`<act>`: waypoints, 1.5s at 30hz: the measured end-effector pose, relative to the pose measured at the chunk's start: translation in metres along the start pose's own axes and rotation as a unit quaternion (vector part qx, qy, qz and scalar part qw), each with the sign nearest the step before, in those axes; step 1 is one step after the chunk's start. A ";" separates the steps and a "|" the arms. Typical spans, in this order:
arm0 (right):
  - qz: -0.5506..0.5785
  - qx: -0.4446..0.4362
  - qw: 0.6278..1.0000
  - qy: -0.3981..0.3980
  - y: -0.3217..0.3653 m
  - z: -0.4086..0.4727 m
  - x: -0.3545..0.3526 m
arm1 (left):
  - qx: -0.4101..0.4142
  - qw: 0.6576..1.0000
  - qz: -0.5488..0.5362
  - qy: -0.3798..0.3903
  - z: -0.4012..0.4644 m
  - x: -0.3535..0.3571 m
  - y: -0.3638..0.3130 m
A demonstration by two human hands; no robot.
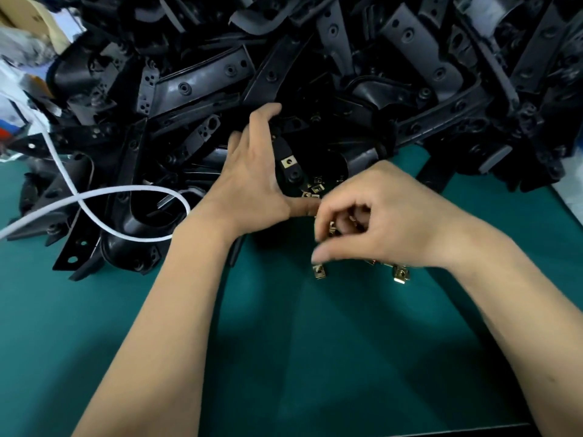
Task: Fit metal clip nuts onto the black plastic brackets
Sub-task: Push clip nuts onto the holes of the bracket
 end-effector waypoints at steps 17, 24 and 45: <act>0.297 0.048 0.946 -0.123 -0.009 0.004 -0.012 | -0.031 0.998 -0.058 0.004 0.000 -0.003 0.002; 0.344 0.220 0.883 -0.234 -0.063 0.001 -0.024 | -0.024 0.989 -0.129 0.073 -0.007 0.007 -0.018; 0.431 0.281 0.829 -0.221 -0.072 -0.002 -0.027 | 0.112 0.989 -0.078 0.049 -0.015 0.016 -0.056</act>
Point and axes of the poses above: each hand's wrist, its own z-axis towards the middle knuckle, its own x-axis out of the palm, y = z × x, the point moved 8 cm from there along z, towards the middle knuckle, and after that the axes turned 13 degrees about -y, right-handed, at the moved point
